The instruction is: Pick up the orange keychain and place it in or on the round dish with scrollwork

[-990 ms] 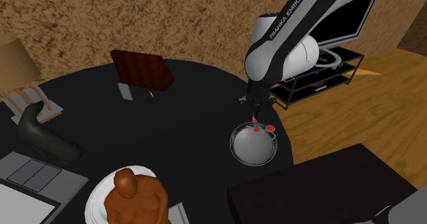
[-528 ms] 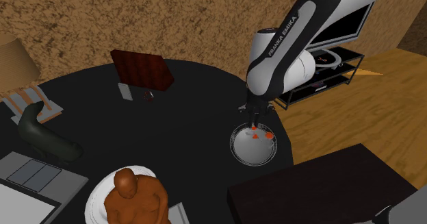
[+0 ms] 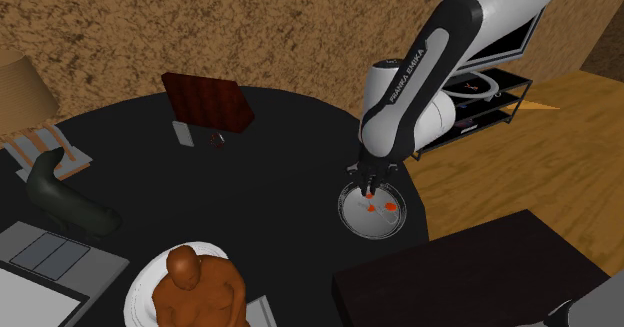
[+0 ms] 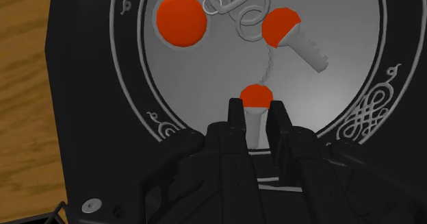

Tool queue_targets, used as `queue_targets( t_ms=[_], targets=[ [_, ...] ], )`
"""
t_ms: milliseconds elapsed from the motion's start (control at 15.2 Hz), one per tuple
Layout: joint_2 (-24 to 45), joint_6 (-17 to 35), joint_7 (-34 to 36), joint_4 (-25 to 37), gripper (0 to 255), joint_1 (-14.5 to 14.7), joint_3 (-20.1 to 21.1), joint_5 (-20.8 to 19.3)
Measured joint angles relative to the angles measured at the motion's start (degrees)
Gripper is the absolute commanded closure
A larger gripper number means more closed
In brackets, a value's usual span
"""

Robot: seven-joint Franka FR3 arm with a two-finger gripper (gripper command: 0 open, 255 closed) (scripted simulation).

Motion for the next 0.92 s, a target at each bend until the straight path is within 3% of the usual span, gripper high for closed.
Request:
queue_targets(
  t_ms=[264, 330, 726, 924],
  targets=[
    [0.17, 0.12, 0.03, 0.06, 255, 0.04, -0.09, -0.08],
    [0.17, 0.13, 0.03, 0.06, 0, 0.04, -0.09, -0.08],
    [0.18, 0.13, 0.03, 0.06, 0, 0.05, -0.09, -0.08],
    [-4.68, -3.81, -2.10, -0.75, 0, -2.08, 2.53, 2.55]
  ],
)
